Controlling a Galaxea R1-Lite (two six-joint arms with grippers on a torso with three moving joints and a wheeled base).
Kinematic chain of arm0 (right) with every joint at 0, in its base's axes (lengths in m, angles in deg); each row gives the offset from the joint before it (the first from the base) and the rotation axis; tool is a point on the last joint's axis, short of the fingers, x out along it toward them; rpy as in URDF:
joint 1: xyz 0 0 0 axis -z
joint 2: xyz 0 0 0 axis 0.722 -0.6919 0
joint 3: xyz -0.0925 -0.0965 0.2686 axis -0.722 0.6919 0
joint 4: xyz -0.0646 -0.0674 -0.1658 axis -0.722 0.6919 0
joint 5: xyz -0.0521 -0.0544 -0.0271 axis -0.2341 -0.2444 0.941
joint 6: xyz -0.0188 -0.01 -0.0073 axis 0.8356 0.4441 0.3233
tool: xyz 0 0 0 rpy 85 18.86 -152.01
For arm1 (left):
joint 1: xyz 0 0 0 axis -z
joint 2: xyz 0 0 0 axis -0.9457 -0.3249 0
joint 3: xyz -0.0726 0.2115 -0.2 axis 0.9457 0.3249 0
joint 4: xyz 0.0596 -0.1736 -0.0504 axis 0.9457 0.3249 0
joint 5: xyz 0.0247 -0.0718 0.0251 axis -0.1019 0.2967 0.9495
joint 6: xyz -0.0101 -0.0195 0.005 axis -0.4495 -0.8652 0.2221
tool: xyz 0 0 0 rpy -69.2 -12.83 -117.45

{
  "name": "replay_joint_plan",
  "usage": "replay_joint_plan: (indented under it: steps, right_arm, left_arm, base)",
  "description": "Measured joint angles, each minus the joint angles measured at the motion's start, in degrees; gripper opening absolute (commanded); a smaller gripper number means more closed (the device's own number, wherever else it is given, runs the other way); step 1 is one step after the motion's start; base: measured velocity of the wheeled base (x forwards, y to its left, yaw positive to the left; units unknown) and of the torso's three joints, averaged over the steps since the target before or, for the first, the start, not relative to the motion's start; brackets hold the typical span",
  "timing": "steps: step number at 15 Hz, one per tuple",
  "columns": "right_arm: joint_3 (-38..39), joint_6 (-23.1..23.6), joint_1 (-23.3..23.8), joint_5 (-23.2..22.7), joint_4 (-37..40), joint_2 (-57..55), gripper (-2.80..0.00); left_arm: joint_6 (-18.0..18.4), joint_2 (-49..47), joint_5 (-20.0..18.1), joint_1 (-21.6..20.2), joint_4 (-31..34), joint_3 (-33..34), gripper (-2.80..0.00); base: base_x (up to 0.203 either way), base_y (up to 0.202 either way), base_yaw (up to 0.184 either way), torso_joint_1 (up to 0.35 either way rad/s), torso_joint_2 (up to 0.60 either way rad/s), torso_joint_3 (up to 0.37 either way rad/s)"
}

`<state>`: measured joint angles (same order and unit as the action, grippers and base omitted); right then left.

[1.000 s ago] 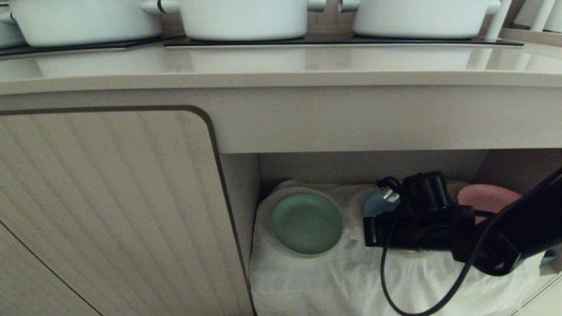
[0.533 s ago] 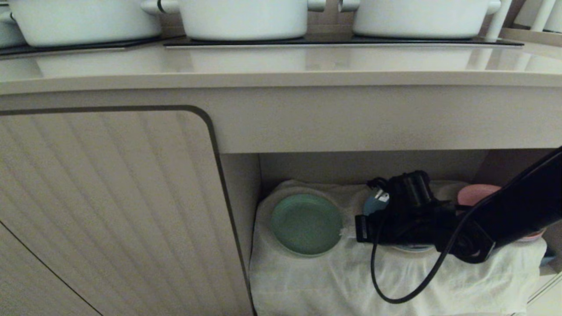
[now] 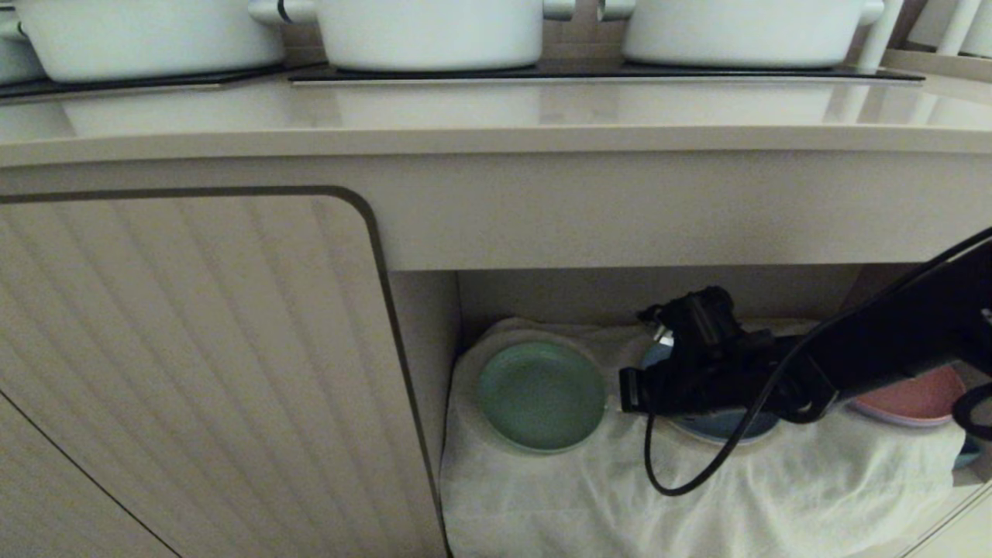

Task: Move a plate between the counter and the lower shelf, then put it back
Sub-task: Pick up the plate in the cupboard

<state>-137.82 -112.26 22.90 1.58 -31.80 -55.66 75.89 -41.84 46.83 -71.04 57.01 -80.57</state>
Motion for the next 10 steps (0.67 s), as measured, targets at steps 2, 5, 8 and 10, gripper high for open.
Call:
replay_joint_plan:
  steps: [2, 5, 8, 10]
  right_arm:
    - [-1.97, 0.02, -0.07, 1.36, 0.63, -1.19, -2.80]
    - [-3.24, 0.02, -0.22, 1.61, 0.78, -2.81, -2.80]
    - [-4.27, 0.02, -0.62, 2.22, 0.78, -4.29, 0.00]
    - [-4.61, 0.02, -0.82, 2.89, 0.37, -5.04, 0.00]
  left_arm:
    - [0.01, 0.00, 0.00, 0.00, 0.00, 0.00, -2.80]
    - [0.01, 0.00, -0.01, 0.00, 0.00, 0.00, -2.80]
    - [0.00, 0.00, -0.01, 0.00, 0.00, 0.00, -2.80]
    - [0.01, 0.00, 0.00, 0.00, 0.00, 0.00, -2.80]
  base:
    - [0.000, 0.000, 0.000, 0.000, 0.00, 0.000]
    - [0.000, 0.000, 0.000, 0.000, 0.00, 0.000]
    - [0.000, 0.000, 0.000, 0.000, 0.00, 0.000]
    - [0.000, 0.000, 0.000, 0.000, 0.00, 0.000]
